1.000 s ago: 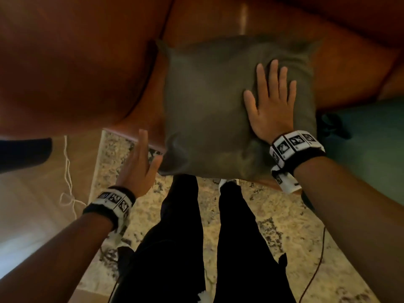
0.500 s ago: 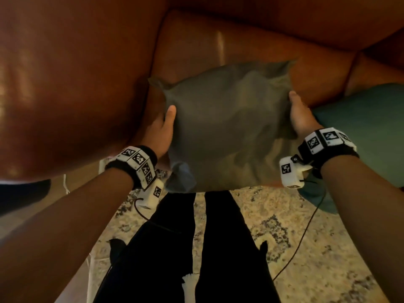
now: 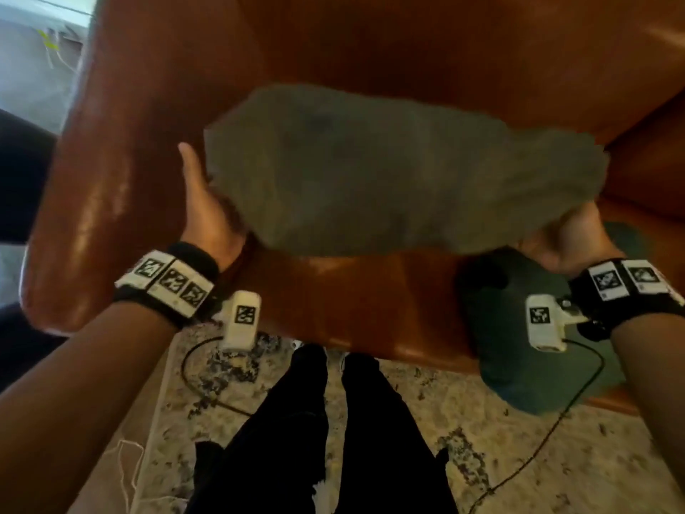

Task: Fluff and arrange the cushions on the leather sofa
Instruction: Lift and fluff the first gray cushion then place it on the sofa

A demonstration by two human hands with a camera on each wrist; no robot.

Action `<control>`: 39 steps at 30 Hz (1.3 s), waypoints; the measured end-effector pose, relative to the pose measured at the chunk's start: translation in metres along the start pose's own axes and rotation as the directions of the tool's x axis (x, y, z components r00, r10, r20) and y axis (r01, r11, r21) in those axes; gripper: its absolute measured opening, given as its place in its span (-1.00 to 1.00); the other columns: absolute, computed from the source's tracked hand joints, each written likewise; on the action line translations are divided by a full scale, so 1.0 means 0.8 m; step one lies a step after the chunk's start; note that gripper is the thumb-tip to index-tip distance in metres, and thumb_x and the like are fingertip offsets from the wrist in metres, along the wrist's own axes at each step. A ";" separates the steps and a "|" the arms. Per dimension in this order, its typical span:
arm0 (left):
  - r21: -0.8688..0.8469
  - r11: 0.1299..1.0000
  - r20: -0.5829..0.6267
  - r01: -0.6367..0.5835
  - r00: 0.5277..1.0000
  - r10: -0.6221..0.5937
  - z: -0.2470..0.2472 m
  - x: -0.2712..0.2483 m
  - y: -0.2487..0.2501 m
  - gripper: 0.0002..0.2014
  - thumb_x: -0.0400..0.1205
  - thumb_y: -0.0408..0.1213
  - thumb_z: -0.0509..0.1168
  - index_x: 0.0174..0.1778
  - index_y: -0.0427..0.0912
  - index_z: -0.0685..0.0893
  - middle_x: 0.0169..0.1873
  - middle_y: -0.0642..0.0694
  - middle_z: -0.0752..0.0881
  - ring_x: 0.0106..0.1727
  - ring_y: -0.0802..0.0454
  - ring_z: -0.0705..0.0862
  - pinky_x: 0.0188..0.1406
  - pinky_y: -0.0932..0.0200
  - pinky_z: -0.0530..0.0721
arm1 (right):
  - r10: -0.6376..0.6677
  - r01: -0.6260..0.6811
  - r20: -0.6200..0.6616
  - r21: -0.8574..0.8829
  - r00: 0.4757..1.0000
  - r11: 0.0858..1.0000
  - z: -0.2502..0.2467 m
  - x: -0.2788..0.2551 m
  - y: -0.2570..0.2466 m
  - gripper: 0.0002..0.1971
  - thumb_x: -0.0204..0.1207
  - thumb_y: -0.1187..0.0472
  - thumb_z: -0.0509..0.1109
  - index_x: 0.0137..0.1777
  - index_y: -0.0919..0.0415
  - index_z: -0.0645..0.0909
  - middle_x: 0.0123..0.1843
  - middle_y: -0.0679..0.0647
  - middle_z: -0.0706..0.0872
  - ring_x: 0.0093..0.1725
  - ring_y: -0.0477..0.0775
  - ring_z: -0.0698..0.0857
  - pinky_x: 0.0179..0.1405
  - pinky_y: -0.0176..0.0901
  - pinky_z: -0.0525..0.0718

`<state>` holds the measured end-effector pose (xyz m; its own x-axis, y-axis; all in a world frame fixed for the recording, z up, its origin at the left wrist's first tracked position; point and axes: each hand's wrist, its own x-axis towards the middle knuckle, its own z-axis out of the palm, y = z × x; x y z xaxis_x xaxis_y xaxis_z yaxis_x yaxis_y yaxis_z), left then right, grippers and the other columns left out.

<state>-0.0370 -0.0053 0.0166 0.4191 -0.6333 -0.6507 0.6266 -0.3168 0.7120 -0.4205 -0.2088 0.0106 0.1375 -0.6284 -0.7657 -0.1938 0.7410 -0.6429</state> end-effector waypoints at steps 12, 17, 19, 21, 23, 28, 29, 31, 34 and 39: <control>0.580 0.711 -0.089 0.397 0.899 -0.430 -0.088 -0.077 -0.203 -0.26 0.50 0.52 0.31 0.58 0.35 0.44 0.42 0.11 0.69 0.38 -0.03 0.72 0.26 -0.16 0.78 | 0.371 -0.297 0.120 -0.402 0.921 0.866 0.014 -0.009 0.204 0.10 0.41 -0.50 0.48 0.80 -0.26 -0.07 0.54 -0.11 0.50 0.32 0.05 0.67 0.23 0.20 0.71; 0.744 0.623 -0.064 0.241 0.954 -0.293 -0.055 -0.069 -0.214 -0.38 0.61 0.44 0.26 0.52 0.21 0.56 0.36 0.10 0.74 0.28 0.00 0.76 -0.03 -0.01 0.87 | -0.068 0.069 0.036 -0.813 0.997 0.578 0.047 -0.010 0.228 -0.04 0.70 -0.34 0.27 0.87 0.11 -0.13 0.88 0.14 -0.05 0.84 0.25 0.04 0.82 0.24 0.11; 0.786 0.573 -0.055 0.234 0.948 -0.312 -0.055 -0.064 -0.218 -0.35 0.52 0.54 0.26 0.37 0.20 0.64 0.21 0.05 0.82 0.19 -0.05 0.82 0.06 -0.17 0.86 | -0.349 0.344 0.242 -0.900 0.905 0.267 0.085 -0.025 0.216 -0.19 0.79 -0.25 0.11 0.87 0.15 -0.08 0.89 0.17 -0.15 0.86 0.23 -0.12 0.83 0.23 -0.14; 0.828 0.510 -0.073 0.233 0.946 -0.315 -0.060 -0.058 -0.218 -0.33 0.49 0.59 0.22 0.18 0.09 0.70 -0.02 -0.01 0.88 0.02 -0.08 0.87 0.11 -0.21 0.83 | -0.396 0.477 0.421 -0.878 0.816 0.047 0.122 -0.021 0.222 -0.22 0.80 -0.27 -0.02 0.88 0.14 -0.08 0.89 0.14 -0.17 0.86 0.21 -0.19 0.82 0.26 -0.26; 0.853 0.478 -0.069 0.208 0.954 -0.292 -0.067 -0.051 -0.215 -0.35 0.56 0.52 0.19 0.15 0.02 0.72 0.02 -0.05 0.87 0.11 -0.13 0.84 0.30 -0.21 0.74 | -0.368 0.480 0.467 -0.875 0.804 -0.063 0.151 -0.008 0.238 -0.22 0.80 -0.30 -0.09 0.88 0.13 -0.07 0.89 0.12 -0.13 0.86 0.21 -0.16 0.82 0.34 -0.20; 0.853 0.521 -0.055 0.023 0.997 0.046 -0.055 -0.028 -0.188 -0.35 0.81 -0.06 0.25 0.81 0.01 0.16 0.75 0.07 0.18 0.66 0.22 0.21 0.73 0.10 0.10 | -0.423 0.417 0.430 -0.900 0.797 -0.129 0.198 0.040 0.278 -0.21 0.80 -0.31 -0.06 0.87 0.16 -0.02 0.89 0.14 -0.02 0.87 0.24 -0.06 0.80 0.40 -0.09; 0.886 0.464 -0.048 -0.017 0.991 0.128 -0.052 -0.016 -0.187 -0.34 0.82 -0.05 0.22 0.82 -0.03 0.13 0.78 0.01 0.10 0.67 0.23 0.15 0.76 0.06 0.07 | -0.430 0.407 0.426 -0.903 0.796 -0.140 0.204 0.047 0.284 -0.21 0.80 -0.31 -0.06 0.87 0.17 -0.03 0.89 0.15 -0.03 0.87 0.25 -0.06 0.80 0.40 -0.09; 0.936 0.281 0.144 -0.212 0.959 0.245 -0.038 0.013 -0.186 -0.34 0.84 0.00 0.14 0.83 -0.06 0.08 0.82 -0.01 -0.03 0.79 0.12 -0.04 0.80 -0.02 -0.03 | -0.440 0.399 0.426 -0.903 0.790 -0.159 0.211 0.055 0.296 -0.20 0.80 -0.30 -0.08 0.87 0.18 -0.05 0.89 0.16 -0.04 0.86 0.26 -0.06 0.80 0.42 -0.11; 0.880 -0.073 0.475 -0.470 0.859 0.190 -0.002 0.071 -0.196 -0.35 0.84 0.05 0.00 0.82 -0.18 0.09 0.83 -0.16 0.01 0.83 -0.18 -0.11 0.81 -0.13 -0.14 | -0.458 0.391 0.426 -0.904 0.780 -0.174 0.209 0.062 0.321 -0.20 0.78 -0.30 -0.07 0.86 0.20 -0.06 0.89 0.18 -0.04 0.86 0.27 -0.07 0.80 0.41 -0.16; 0.458 -0.516 0.772 -0.724 0.612 -0.172 0.015 0.128 -0.221 -0.33 0.84 0.15 -0.16 0.81 -0.16 0.11 0.81 -0.19 0.10 0.83 -0.17 0.02 0.81 -0.22 0.00 | -0.502 0.408 0.437 -0.896 0.746 -0.174 0.189 0.070 0.346 -0.21 0.78 -0.28 -0.05 0.85 0.19 -0.03 0.88 0.18 0.02 0.86 0.21 -0.11 0.80 0.34 -0.24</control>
<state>-0.1127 -0.0225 -0.1731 -0.3589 -0.8781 -0.3163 -0.9277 0.2982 0.2248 -0.3194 -0.0032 -0.2135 0.6246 -0.7375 -0.2568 -0.7807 -0.5977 -0.1822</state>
